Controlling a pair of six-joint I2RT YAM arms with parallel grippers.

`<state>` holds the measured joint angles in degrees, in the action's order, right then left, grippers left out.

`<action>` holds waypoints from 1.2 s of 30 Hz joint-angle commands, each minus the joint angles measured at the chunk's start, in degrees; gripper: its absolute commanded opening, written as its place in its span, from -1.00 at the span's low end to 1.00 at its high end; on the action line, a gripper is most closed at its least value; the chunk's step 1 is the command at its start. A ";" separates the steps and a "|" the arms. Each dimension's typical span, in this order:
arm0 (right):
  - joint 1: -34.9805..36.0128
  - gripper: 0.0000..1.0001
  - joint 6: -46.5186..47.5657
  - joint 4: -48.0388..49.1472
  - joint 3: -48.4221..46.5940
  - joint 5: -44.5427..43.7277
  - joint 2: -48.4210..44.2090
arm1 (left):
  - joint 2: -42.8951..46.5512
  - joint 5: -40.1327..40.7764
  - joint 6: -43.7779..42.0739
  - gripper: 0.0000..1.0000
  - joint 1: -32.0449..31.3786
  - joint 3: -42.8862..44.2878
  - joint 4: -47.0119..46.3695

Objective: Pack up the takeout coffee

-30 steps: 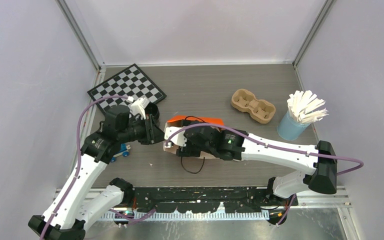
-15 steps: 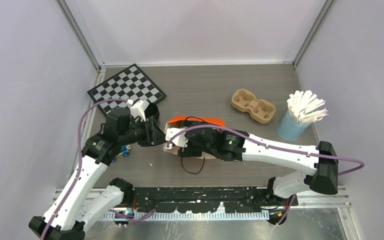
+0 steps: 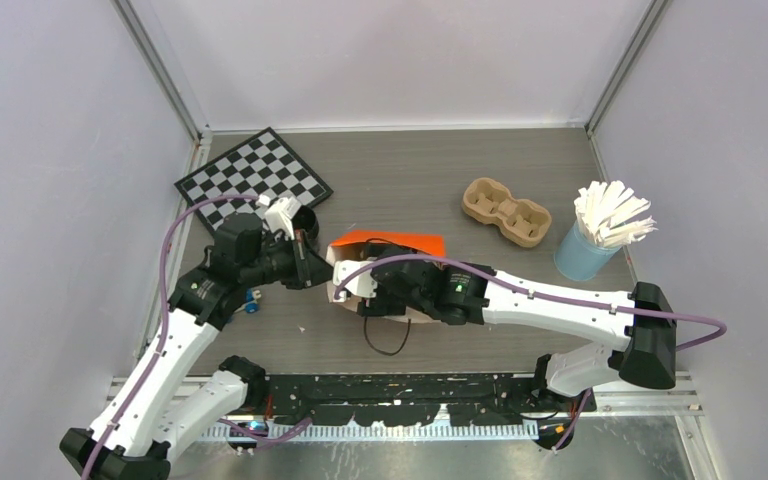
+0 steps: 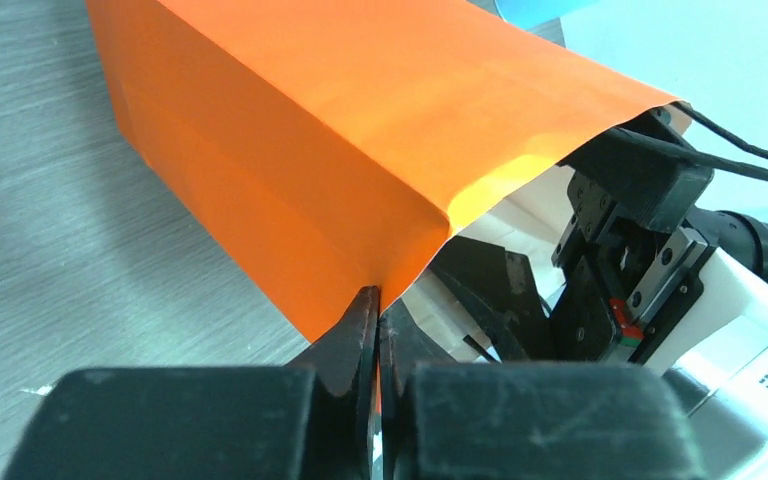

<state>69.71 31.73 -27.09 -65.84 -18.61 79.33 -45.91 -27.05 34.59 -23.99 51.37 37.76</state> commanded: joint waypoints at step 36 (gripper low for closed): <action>-0.08 0.40 13.28 15.44 1.68 0.70 5.08 | 4.72 -2.54 2.92 -1.00 0.17 -3.73 -3.37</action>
<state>69.69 43.38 -16.60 -64.73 -17.37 83.53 -42.15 -29.54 36.05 -23.99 47.27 34.59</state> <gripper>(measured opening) 0.809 0.009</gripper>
